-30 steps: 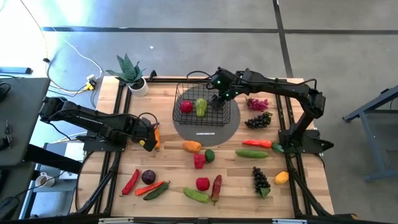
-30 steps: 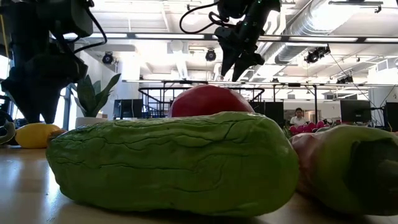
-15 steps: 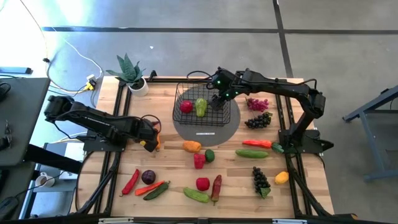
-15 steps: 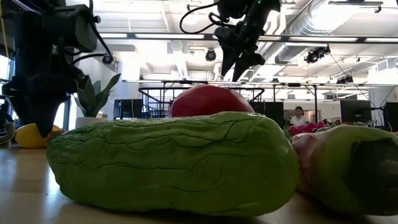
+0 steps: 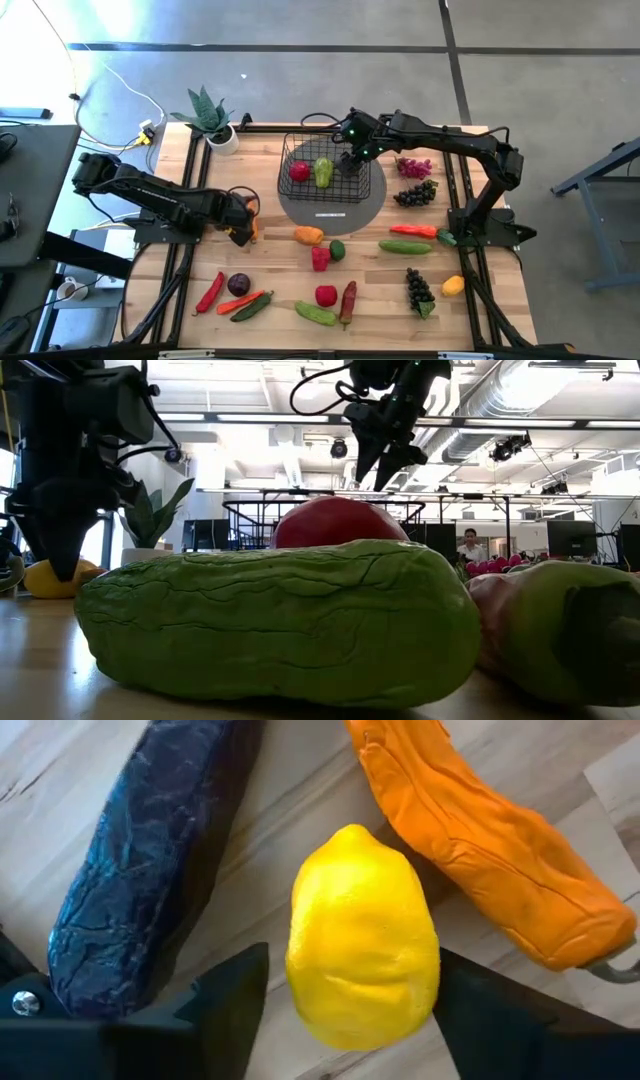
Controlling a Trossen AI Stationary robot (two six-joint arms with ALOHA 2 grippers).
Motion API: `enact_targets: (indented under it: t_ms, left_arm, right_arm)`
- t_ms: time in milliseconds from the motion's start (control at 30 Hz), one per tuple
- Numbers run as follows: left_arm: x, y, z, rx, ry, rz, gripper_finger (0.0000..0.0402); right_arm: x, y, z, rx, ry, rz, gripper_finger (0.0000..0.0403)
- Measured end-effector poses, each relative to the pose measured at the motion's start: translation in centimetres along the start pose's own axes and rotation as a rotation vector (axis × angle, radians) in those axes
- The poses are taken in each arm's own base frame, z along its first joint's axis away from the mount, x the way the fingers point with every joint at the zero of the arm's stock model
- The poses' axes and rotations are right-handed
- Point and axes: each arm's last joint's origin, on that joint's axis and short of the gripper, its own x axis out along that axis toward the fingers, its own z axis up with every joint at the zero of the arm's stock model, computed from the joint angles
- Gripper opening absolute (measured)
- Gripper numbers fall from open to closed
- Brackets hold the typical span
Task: Build produce basket
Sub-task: Put the left lemon into the wire basket
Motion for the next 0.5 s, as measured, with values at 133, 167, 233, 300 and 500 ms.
enact_targets:
  t_ms: [133,167,233,300,500]
  left_arm:
    - [0.0,-0.1,-0.2,0.035,0.007,-0.005,0.02]
    - [0.0,-0.1,-0.2,0.043,0.007,-0.005,0.019]
    - [-0.1,-0.1,-0.2,0.065,0.006,-0.007,0.0171]
    - [-0.2,0.0,-0.3,0.083,0.003,-0.015,0.0159]
    - [-1.1,0.4,-0.3,0.099,-0.032,-0.062,0.0156]
  right_arm:
    - [0.0,0.0,0.0,0.024,0.0,0.0,0.0236]
    - [0.0,0.0,0.0,0.03,0.0,0.0,0.0236]
    - [0.0,0.0,0.0,0.039,0.0,0.0,0.0236]
    - [0.0,0.0,0.0,0.052,0.0,0.0,0.0236]
    - [0.0,0.3,-0.1,0.08,0.0,0.005,0.0236]
